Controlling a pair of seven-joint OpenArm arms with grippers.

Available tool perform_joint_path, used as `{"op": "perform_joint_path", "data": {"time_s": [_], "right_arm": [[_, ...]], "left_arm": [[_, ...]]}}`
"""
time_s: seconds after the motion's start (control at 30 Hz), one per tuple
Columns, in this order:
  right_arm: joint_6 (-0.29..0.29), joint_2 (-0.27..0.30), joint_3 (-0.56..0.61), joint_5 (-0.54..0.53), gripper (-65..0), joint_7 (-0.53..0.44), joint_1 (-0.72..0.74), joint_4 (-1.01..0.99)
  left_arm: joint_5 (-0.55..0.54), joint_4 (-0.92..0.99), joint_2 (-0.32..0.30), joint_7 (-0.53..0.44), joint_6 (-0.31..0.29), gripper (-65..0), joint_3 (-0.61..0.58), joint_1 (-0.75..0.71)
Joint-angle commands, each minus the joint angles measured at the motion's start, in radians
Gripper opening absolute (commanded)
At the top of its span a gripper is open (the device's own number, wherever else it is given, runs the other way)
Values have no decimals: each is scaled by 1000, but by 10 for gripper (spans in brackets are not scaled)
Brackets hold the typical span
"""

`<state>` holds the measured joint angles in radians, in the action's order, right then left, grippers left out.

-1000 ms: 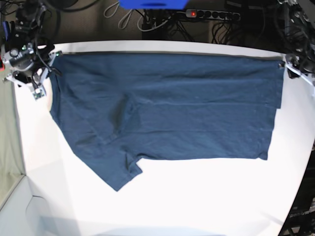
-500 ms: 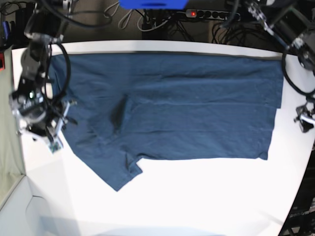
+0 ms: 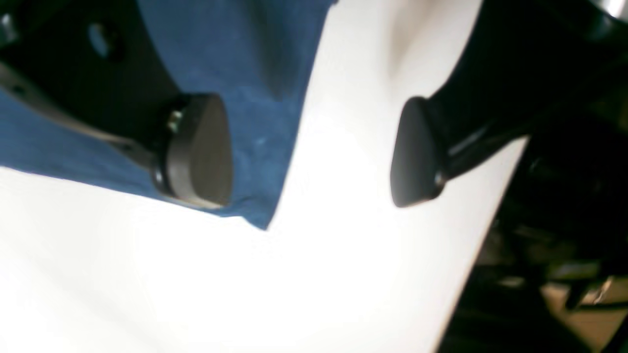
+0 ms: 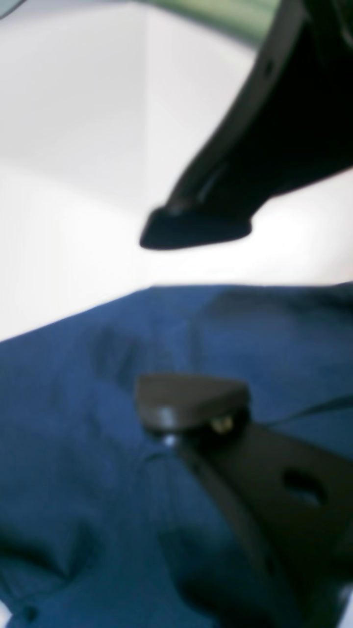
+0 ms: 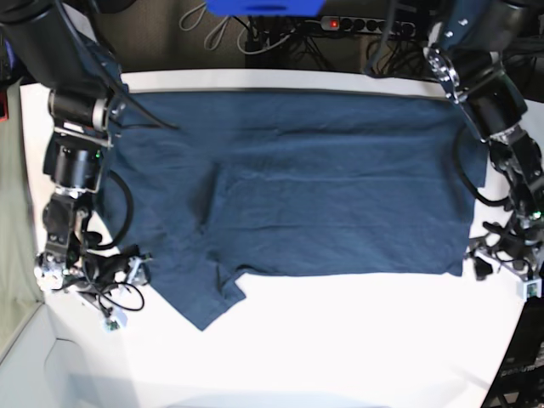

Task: Layout the t-shirt on the table in an organized manner, then fold the t-shirt properly
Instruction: 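Move both grippers down along the shirt sides toward the hem, then grasp the shirt hem corners with both grippers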

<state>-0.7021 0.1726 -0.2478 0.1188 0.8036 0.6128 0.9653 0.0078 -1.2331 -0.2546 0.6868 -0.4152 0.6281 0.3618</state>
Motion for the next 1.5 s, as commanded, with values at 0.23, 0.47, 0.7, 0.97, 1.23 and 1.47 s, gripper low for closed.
{"op": "perform_joint_path", "data": {"time_s": [0.23, 0.47, 0.7, 0.97, 1.23, 1.47], "right_arm": [[97, 23, -2, -6, -174, -218, 35, -104], [190, 49, -6, -12, -181, -336, 35, -210], [218, 52, -8, -14, -195, -399, -6, -245], [220, 35, -8, -14, -207, -405, -63, -245], [220, 26, -8, -11, -444, -431, -93, -245], [220, 25, -8, -11, -650, -435, -98, -245]], "left_arm": [[-7, 191, -25, -164, 6, -165, -23, 76], [-7, 263, -39, -227, 6, -165, -23, 81], [-7, 312, -41, -264, 6, -165, -24, 81], [-7, 313, -41, -264, 6, -165, -24, 81], [-7, 315, -53, -266, 6, -165, -24, 81], [-7, 338, -55, -267, 6, -165, -24, 85]]}}
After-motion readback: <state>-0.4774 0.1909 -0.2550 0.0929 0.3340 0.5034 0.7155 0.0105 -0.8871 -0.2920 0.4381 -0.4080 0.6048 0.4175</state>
